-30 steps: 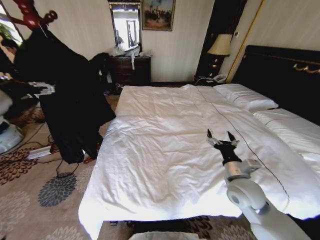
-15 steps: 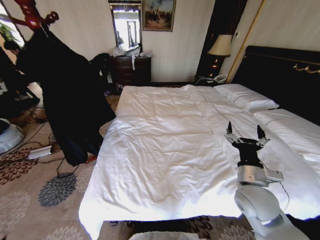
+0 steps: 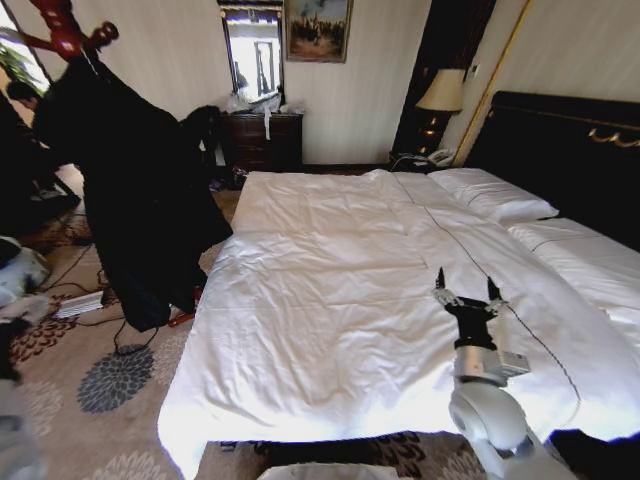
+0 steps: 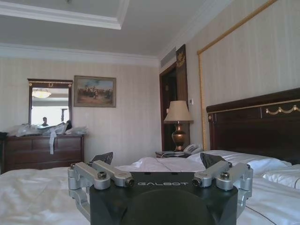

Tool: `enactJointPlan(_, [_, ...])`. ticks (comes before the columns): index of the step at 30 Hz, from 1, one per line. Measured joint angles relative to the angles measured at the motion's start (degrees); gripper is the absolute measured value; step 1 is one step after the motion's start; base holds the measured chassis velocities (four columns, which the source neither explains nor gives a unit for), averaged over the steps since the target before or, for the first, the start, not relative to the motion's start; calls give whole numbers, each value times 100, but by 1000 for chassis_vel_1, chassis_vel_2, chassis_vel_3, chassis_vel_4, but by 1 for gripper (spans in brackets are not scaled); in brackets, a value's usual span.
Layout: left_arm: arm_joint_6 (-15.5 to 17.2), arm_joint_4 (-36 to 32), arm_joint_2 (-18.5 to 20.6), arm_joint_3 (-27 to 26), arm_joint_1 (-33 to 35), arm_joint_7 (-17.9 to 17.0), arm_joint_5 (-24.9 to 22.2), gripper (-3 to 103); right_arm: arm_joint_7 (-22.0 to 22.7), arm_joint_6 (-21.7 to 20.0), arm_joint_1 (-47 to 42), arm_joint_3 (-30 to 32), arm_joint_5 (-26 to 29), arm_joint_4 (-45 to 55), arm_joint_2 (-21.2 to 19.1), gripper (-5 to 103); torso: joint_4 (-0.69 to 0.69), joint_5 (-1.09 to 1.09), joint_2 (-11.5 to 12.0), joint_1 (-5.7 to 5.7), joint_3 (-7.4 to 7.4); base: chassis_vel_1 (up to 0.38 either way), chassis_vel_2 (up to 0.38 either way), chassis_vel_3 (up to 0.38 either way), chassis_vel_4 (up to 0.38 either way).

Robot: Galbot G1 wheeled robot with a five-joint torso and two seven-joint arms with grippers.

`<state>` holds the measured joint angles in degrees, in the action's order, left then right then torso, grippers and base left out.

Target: Pick up the clothes from the bed and hang them on the clothes hanger.

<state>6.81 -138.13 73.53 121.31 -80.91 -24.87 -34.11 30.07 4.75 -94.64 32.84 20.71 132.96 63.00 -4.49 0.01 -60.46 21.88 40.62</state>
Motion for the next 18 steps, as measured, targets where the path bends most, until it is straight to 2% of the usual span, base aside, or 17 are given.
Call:
enactJointPlan(2, [-219,274,212,786,-221,452,38,100,-41,-27,-283,-10,-148,223,1,100,2,0,0,-1,0,0,0,0,0])
enactJointPlan(3, [-219,274,212,786,-221,452,38,100,-41,-27,-283,-10,-148,223,1,100,2,0,0,-1,0,0,0,0,0])
enactJointPlan(7, [-322,415,344,1492,-425,1048,-76,100,-89,-34,-761,131,-429,514,-87,100,2,1,0,0,0,0,0,0,0])
enactJointPlan(8, [-322,415,344,1492,-425,1048,-76,100,-89,-34,-761,131,-429,514,-87,100,2,1,0,0,0,0,0,0,0])
enactJointPlan(12, [-413,641,465,1954,-478,1508,468,100,-147,-30,-987,287,-411,715,23,100,2,-2,0,-1,0,0,0,0,0])
enactJointPlan(15, [-431,650,554,2028,-473,1529,561,100,-170,-52,-979,356,-373,707,87,100,2,-1,0,0,0,0,0,0,0])
enactJointPlan(18, [-431,461,766,2022,-306,1527,866,100,-195,-56,-959,512,-321,550,168,100,3,1,0,-1,0,0,0,0,0])
